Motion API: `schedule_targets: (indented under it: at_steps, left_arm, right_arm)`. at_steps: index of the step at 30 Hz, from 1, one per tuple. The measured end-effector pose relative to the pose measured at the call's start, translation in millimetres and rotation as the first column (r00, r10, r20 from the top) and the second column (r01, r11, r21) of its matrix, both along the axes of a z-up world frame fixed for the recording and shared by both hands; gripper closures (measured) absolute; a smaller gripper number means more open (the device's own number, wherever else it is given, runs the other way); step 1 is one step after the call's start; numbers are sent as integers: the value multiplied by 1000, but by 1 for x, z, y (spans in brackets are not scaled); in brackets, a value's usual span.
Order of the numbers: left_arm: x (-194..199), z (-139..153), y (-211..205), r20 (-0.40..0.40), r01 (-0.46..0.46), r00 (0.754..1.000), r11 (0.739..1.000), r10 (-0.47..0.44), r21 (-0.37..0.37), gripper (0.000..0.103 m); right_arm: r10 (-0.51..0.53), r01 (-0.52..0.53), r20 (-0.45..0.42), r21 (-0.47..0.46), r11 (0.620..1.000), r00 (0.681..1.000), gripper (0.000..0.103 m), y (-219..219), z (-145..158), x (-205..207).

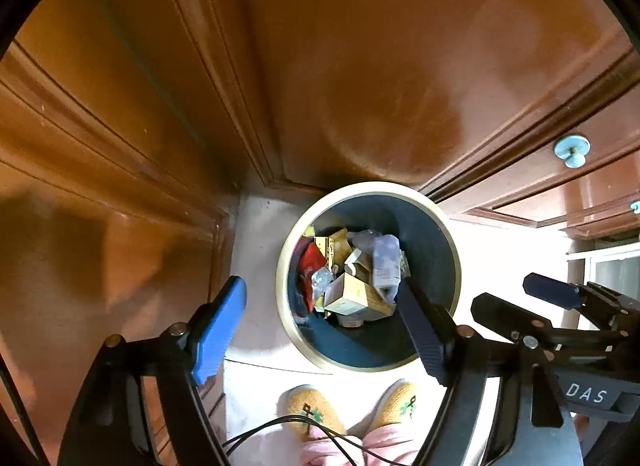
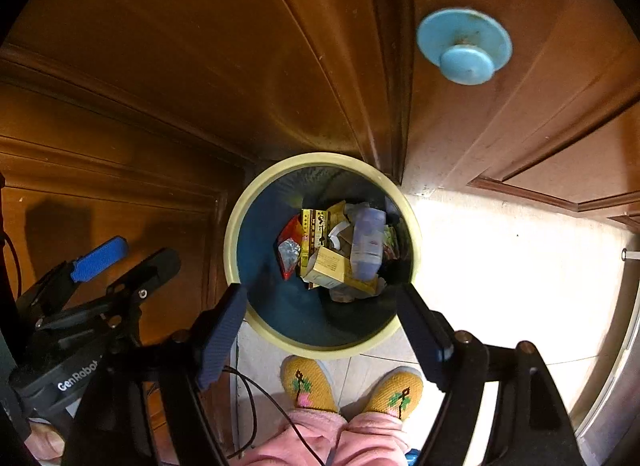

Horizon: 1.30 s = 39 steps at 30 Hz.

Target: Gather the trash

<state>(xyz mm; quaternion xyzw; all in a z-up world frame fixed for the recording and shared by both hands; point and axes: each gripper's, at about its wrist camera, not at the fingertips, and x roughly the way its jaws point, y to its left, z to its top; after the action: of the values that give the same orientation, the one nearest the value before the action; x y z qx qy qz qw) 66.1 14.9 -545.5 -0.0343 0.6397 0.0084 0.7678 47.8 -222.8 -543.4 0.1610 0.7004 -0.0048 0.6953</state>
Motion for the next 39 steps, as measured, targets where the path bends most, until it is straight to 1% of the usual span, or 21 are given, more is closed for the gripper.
schedule_targets:
  at_steps: [7, 9, 13, 16, 21, 29, 32, 36, 39]
  left_arm:
    - [-4, 27, -7, 6, 2, 1000, 1000, -2, -2, 27]
    - [-6, 36, -10, 4, 3, 1000, 1000, -3, -3, 27]
    - [-12, 64, -13, 5, 8, 1000, 1000, -8, -9, 26]
    - [-17, 93, -19, 12, 17, 1000, 1000, -17, -13, 26]
    - [-25, 152, -25, 16, 25, 1000, 999, -24, -24, 26]
    - [-35, 247, -28, 87, 47, 995, 999, -46, -17, 26]
    - [-36, 280, -29, 85, 49, 995, 999, -47, -14, 26]
    - [-39, 325, -29, 133, 43, 990, 999, -40, -16, 26]
    - [-41, 355, -31, 173, 49, 984, 999, -49, 6, 26]
  right_arm:
    - [-36, 36, 9, 5, 999, 999, 25, 1, 29, -7]
    - [-43, 43, 13, 3, 999, 999, 25, 1, 43, -10]
    - [-67, 67, 16, 14, 998, 998, 25, -2, 73, -18]
    - [-81, 81, 26, 22, 996, 996, 25, -4, 104, -24]
    - [-87, 85, 61, 24, 996, 994, 25, -3, 160, -30]
    - [-66, 65, 134, 11, 998, 989, 25, 4, 246, -32]
    - [-52, 54, 163, -5, 999, 985, 25, 8, 277, -32]
    - [-40, 46, 208, -24, 999, 977, 25, 13, 318, -34]
    - [-32, 40, 253, -30, 999, 967, 25, 17, 353, -35]
